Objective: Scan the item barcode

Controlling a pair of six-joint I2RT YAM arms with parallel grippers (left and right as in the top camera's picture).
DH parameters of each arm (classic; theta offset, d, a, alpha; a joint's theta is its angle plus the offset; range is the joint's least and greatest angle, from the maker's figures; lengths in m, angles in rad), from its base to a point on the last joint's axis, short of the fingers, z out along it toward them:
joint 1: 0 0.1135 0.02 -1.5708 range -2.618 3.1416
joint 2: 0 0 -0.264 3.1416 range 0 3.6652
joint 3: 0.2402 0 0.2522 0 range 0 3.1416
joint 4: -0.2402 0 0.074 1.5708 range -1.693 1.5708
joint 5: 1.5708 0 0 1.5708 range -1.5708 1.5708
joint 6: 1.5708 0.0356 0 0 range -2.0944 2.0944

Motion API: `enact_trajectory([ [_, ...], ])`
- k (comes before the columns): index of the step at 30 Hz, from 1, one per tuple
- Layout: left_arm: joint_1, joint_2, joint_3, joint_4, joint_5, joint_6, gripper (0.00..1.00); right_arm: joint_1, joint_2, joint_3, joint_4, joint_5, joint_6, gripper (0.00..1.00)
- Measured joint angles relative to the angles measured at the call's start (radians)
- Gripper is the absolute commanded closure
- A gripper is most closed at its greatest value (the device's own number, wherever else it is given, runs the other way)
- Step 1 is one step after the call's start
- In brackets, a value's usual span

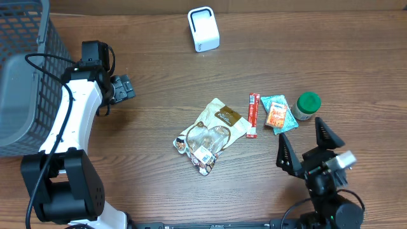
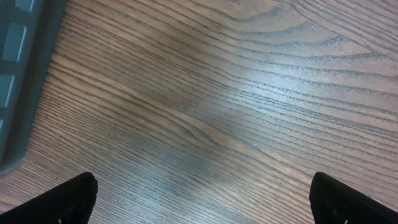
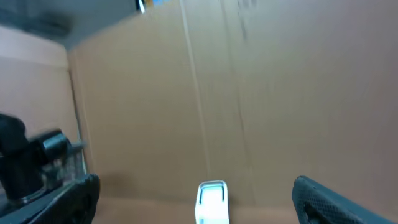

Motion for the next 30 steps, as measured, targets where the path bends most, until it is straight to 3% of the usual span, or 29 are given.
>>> enact_trajectory([
  [11, 0.000, 0.000, 0.000, 0.000, 0.000, 0.000, 0.00, 0.000, -0.002, 0.000, -0.444, 0.027, 0.000, 0.00],
  [30, 0.000, 0.000, 0.000, 0.000, 0.000, 0.000, 0.00, 0.000, -0.003, 0.000, -0.444, 0.038, 0.000, 0.00],
])
